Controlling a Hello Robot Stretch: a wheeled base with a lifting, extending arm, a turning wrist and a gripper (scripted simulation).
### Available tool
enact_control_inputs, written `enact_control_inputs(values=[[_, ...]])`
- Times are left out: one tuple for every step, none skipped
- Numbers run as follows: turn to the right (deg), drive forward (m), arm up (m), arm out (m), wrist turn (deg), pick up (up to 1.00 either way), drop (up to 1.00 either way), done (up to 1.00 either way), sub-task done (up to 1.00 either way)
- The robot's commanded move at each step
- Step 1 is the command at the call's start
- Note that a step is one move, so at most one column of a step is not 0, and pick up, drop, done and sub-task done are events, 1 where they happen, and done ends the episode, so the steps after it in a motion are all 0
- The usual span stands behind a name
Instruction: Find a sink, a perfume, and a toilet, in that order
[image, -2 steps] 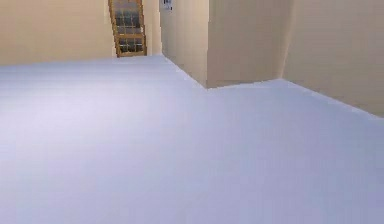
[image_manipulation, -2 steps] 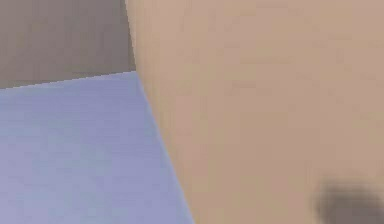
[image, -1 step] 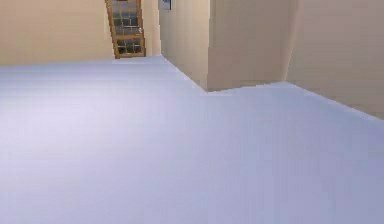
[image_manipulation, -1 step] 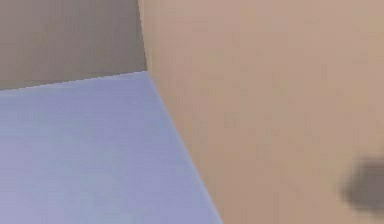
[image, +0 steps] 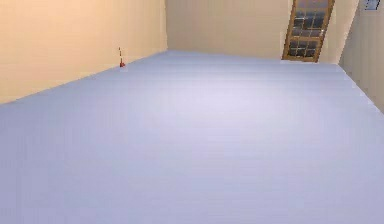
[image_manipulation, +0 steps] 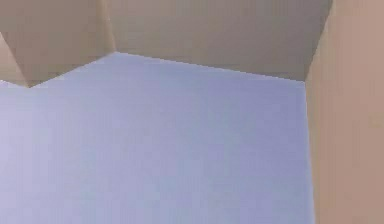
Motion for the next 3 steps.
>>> enact_control_inputs(values=[[-45.0,0.00,0.00,0.00,0.0,0.00,0.00,0.00,0.00],[-33.0,0.00,0.00,0.00,0.0,0.00,0.00,0.00,0.00],[0.0,0.00,0.00,0.00,0.0,0.00,0.00,0.00,1.00]])
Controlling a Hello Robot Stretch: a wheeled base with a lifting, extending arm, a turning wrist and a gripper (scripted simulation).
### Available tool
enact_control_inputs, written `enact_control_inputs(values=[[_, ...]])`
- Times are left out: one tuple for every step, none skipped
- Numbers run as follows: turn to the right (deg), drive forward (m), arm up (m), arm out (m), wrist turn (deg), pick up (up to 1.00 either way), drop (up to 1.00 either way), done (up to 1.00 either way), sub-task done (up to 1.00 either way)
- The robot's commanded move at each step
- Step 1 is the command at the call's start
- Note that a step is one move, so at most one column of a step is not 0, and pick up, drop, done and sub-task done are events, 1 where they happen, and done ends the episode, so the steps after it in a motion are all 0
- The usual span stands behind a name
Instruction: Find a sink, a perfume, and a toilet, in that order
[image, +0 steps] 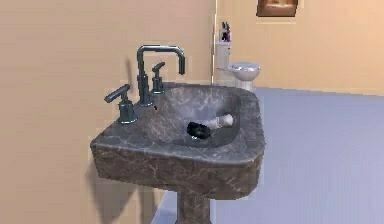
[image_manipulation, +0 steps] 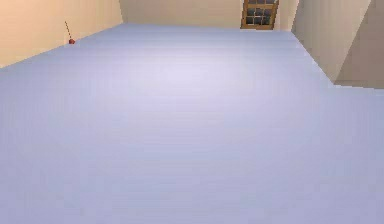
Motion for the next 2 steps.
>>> enact_control_inputs(values=[[45.0,0.00,0.00,0.00,0.0,0.00,0.00,0.00,0.00],[45.0,0.00,0.00,0.00,0.0,0.00,0.00,0.00,0.00]])
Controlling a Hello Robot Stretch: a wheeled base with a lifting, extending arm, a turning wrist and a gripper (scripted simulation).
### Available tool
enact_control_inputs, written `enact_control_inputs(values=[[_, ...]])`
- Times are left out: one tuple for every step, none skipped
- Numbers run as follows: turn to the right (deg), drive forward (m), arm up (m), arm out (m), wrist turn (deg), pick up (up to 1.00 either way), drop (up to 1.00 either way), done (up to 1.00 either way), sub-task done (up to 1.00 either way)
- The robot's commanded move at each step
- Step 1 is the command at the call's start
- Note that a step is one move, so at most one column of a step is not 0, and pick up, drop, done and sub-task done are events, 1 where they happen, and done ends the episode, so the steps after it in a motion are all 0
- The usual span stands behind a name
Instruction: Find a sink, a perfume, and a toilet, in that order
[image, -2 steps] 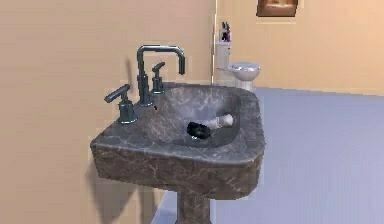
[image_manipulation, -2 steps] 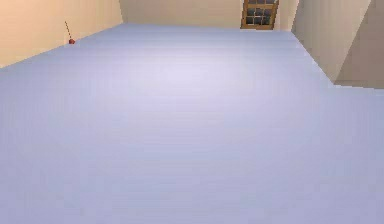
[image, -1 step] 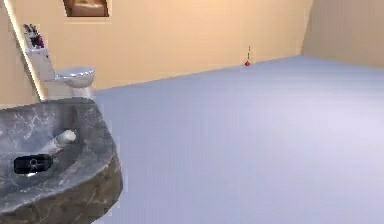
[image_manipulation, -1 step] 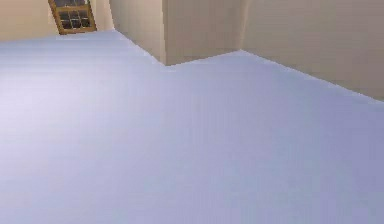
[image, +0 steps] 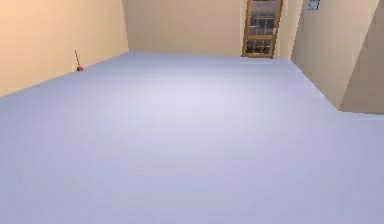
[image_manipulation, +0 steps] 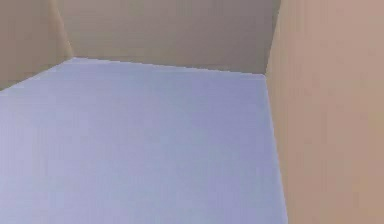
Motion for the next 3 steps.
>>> enact_control_inputs(values=[[9.0,0.00,0.00,0.00,0.0,0.00,0.00,0.00,0.00],[0.0,0.05,0.00,0.00,0.0,0.00,0.00,0.00,0.00],[-45.0,0.00,0.00,0.00,0.0,0.00,0.00,0.00,0.00]])
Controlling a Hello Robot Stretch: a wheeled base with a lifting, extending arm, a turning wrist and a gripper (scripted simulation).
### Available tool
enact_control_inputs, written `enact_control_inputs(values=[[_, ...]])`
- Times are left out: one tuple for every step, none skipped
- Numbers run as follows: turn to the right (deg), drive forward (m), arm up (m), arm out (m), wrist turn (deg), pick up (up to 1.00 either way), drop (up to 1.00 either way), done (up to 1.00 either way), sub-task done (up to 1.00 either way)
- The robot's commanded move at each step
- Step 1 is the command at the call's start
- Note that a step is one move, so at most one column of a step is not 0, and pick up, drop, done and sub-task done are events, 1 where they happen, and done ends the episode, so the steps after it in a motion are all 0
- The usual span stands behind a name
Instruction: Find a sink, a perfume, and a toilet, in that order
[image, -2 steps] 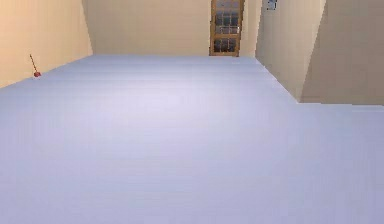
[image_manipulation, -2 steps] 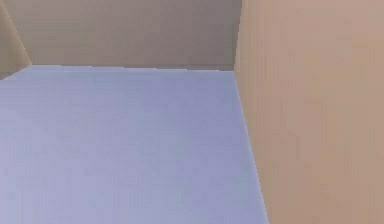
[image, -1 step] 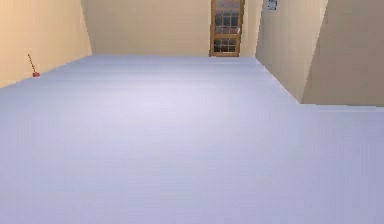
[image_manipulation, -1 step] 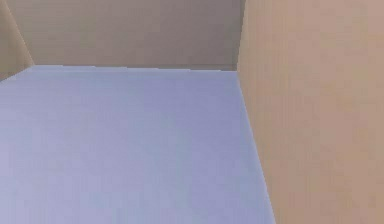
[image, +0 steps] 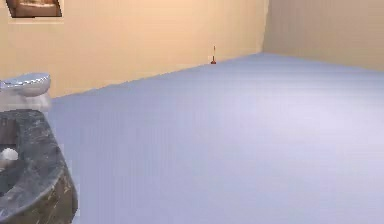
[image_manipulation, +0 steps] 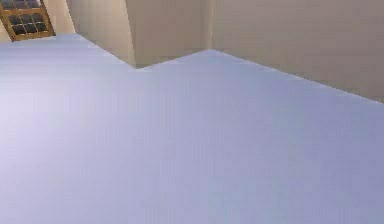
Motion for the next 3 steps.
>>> enact_control_inputs(values=[[-45.0,0.00,0.00,0.00,0.0,0.00,0.00,0.00,0.00],[-12.0,0.00,0.00,0.00,0.0,0.00,0.00,0.00,0.00],[0.0,0.00,0.00,0.00,0.0,0.00,0.00,0.00,1.00]])
